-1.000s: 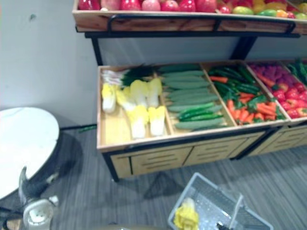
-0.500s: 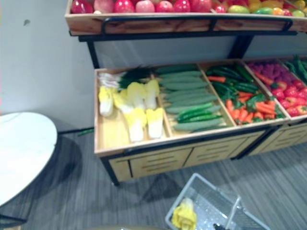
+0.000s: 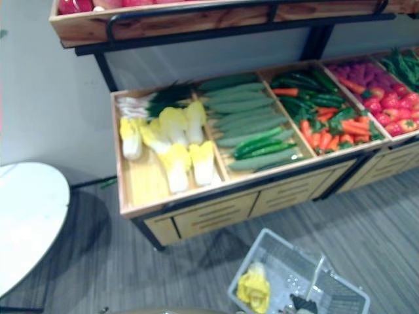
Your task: Pick vegetable in the basket
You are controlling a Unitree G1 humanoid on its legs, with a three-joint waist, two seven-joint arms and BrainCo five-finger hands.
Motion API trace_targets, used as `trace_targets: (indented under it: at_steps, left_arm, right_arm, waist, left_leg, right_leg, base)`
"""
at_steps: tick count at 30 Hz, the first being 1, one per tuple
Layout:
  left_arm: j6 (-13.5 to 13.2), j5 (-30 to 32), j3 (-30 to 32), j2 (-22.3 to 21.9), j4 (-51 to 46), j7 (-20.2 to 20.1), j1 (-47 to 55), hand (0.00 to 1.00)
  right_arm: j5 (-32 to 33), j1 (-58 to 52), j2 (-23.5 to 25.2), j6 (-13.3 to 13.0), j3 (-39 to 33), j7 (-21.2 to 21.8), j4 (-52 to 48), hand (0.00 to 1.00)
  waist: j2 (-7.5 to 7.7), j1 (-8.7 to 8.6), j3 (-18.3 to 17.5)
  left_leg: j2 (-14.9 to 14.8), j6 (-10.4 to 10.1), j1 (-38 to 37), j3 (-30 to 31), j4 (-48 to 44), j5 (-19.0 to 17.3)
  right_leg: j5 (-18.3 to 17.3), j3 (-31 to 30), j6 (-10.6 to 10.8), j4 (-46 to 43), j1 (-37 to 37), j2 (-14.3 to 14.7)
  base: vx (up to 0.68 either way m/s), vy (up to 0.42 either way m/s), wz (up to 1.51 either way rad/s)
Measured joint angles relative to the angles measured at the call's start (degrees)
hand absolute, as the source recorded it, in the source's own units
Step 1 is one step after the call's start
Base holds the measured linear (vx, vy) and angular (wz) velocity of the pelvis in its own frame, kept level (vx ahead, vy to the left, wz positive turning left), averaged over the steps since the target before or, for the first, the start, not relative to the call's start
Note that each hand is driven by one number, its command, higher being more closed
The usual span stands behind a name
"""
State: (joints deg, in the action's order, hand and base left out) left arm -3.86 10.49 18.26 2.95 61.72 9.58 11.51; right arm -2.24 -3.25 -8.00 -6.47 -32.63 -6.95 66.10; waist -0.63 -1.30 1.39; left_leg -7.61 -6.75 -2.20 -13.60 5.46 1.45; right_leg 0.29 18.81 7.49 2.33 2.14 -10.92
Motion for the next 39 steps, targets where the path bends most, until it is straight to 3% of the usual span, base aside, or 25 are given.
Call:
trace_targets:
  at_steps: [25, 28, 31, 33, 35, 36, 37, 38, 39]
  left_arm:
    - [-1.0, -0.7, -3.0, 1.2, 1.6, -1.1, -0.4, 0.0]
    - [-1.0, -0.6, -4.8, 1.9, 1.6, -1.1, -0.9, 0.0]
    - [-1.0, -0.2, -6.4, 2.9, 1.6, -1.0, -1.4, 0.0]
    - [-1.0, -0.2, -6.6, 3.9, 2.1, -1.0, -2.2, 0.0]
    - [-1.0, -0.2, -5.6, 4.2, 2.1, -0.9, -3.6, 0.0]
    - [-1.0, -0.1, -4.2, 4.1, 1.9, -0.8, -4.6, 0.0]
    - [-1.1, 0.0, -3.5, 3.9, 1.3, -0.8, -4.7, 0.0]
    - [-1.0, 0.7, -3.3, 4.5, 0.1, -0.8, -5.4, 0.0]
    - [-1.0, 1.1, -3.3, 4.7, -0.6, -0.7, -5.5, 0.0]
  right_arm:
    - [0.0, 1.0, -0.1, -0.2, 6.0, 2.6, -0.2, 1.0]
    - [0.6, 1.1, 0.0, -0.3, 5.1, 2.7, -1.2, 1.0]
    - [1.1, 1.2, 0.8, -0.7, 4.2, 3.1, -2.7, 1.0]
    - [1.2, 1.3, 1.7, -1.3, 4.2, 3.2, -3.0, 1.0]
    - [1.2, 1.6, 2.3, -1.4, 4.7, 3.2, -4.2, 1.0]
    - [1.2, 1.9, 2.3, -1.4, 6.4, 3.2, -4.7, 1.0]
    - [1.1, 2.8, 2.3, -1.4, 7.9, 3.2, -5.0, 1.0]
    - [1.1, 3.4, 2.4, -1.4, 8.4, 3.3, -5.1, 1.0]
    - [1.1, 3.6, 2.5, -1.4, 8.1, 3.0, -5.0, 1.0]
  waist:
    - [0.61, 0.09, 1.1]
    - [1.07, -0.01, 1.9]
    - [2.23, -0.06, 3.1]
    - [2.87, -0.14, 3.6]
    - [2.61, -0.21, 4.7]
    - [2.22, 0.02, 5.8]
    - [0.85, 0.56, 6.3]
    - [2.0, 0.01, 7.3]
    - [2.22, -0.01, 7.7]
  left_leg:
    - [-0.6, -0.3, -3.2, -3.0, 0.0, -1.0]
    - [-0.1, -0.4, -4.7, -4.1, 0.0, -2.0]
    - [0.3, -0.2, -5.0, -8.5, -3.0, -4.4]
    - [-0.1, -0.5, -5.1, -13.0, -4.2, -6.0]
    - [-1.8, 0.2, -4.7, -17.4, -6.5, -7.3]
    - [-2.8, 1.6, -4.7, -20.3, -7.3, -8.0]
    - [-4.6, 2.4, -4.4, -24.1, -7.1, -8.0]
    - [-4.4, 2.3, -4.9, -27.6, -7.4, -8.0]
    - [-4.4, 2.3, -5.3, -28.9, -7.6, -8.0]
  right_leg:
    - [-0.9, -4.0, -0.1, -1.7, 0.1, 0.6]
    - [-4.0, -6.0, 0.3, -8.2, -2.3, -0.6]
    - [-4.3, -11.7, 0.7, -11.2, -5.4, -1.1]
    - [-1.8, -14.0, -0.1, -9.8, -7.0, -0.2]
    - [4.6, -12.9, -2.6, -6.9, -8.1, 1.8]
    - [11.9, -11.1, -6.1, -2.4, -8.2, 4.1]
    - [15.3, -7.4, -7.2, 1.0, -8.1, 5.2]
    - [6.3, 1.0, -7.8, -8.4, -9.7, 3.3]
    - [2.3, 4.2, -8.3, -13.4, -10.1, 2.1]
  base:
    - [0.0, -0.005, -0.07]
    - [0.0, 0.026, -0.23]
    - [-0.01, 0.074, -0.83]
    - [-0.02, 0.065, -1.13]
    - [-0.03, 0.026, -1.18]
    - [-0.13, 0.017, -1.74]
    - [-0.16, 0.033, -1.94]
    - [-0.12, 0.019, -1.52]
    - [-0.03, 0.035, -1.09]
